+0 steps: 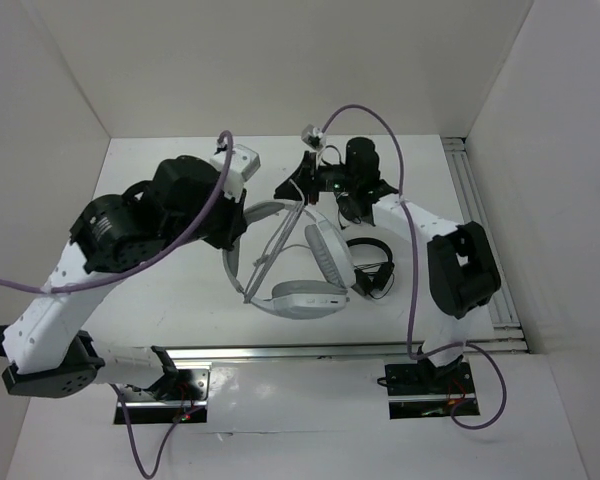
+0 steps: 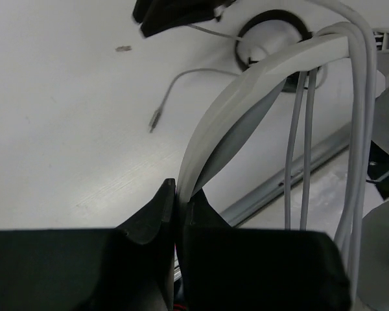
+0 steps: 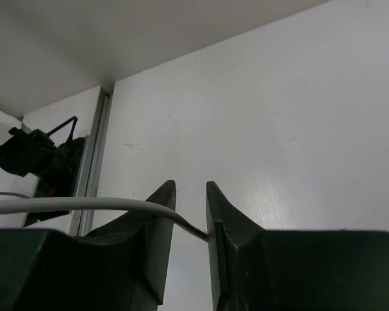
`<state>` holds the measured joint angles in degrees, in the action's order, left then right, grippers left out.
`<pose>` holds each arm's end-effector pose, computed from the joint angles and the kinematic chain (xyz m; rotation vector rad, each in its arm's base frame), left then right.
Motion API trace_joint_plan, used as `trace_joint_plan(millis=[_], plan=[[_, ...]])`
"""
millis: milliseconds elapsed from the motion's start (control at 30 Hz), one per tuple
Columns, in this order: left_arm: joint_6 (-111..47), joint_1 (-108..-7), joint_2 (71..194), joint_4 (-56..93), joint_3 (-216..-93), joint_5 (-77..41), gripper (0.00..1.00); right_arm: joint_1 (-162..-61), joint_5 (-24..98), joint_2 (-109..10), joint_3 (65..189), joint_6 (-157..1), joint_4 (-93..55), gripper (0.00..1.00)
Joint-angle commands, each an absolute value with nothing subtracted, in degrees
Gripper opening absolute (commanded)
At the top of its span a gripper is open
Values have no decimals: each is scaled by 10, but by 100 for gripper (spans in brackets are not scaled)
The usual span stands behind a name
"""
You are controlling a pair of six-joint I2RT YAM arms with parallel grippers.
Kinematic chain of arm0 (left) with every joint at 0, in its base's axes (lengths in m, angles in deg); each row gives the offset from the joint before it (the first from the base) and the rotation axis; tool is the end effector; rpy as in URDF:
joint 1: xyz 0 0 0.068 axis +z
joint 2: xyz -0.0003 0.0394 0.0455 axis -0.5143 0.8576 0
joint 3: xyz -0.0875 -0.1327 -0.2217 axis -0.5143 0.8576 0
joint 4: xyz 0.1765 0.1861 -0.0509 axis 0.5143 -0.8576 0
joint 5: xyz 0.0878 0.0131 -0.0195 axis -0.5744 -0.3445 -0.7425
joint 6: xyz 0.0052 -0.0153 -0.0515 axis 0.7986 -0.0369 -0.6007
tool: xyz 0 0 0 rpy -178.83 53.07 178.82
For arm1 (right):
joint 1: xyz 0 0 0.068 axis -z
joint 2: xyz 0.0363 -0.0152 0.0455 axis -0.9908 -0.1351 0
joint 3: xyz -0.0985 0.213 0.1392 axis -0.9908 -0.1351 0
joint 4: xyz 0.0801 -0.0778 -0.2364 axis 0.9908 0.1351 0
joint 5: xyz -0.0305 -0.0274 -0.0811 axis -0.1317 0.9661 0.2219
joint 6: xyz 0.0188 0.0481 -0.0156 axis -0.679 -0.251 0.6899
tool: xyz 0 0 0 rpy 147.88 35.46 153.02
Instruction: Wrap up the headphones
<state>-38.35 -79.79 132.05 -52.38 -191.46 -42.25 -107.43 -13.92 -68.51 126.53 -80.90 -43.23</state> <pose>0.1453 -0.1513 0.4930 0.4342 2.1340 -0.3626 0.3551 0.2007 0.3200 -1.0357 1.4011 1.2690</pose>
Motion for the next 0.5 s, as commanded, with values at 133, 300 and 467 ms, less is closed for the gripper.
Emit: trace_joint_plan(millis=[133, 300, 467], plan=[[-421, -813, 1282, -479, -2023, -412, 0, -1135, -93, -773, 1181, -953, -711, 33], [-443, -813, 1288, -451, -2059, -486, 0, -1164, -82, -847, 1162, -1044, -831, 28], [-470, -748, 1322, -422, -2100, -564, 0, -1207, -68, -870, 1118, -1049, -878, 25]])
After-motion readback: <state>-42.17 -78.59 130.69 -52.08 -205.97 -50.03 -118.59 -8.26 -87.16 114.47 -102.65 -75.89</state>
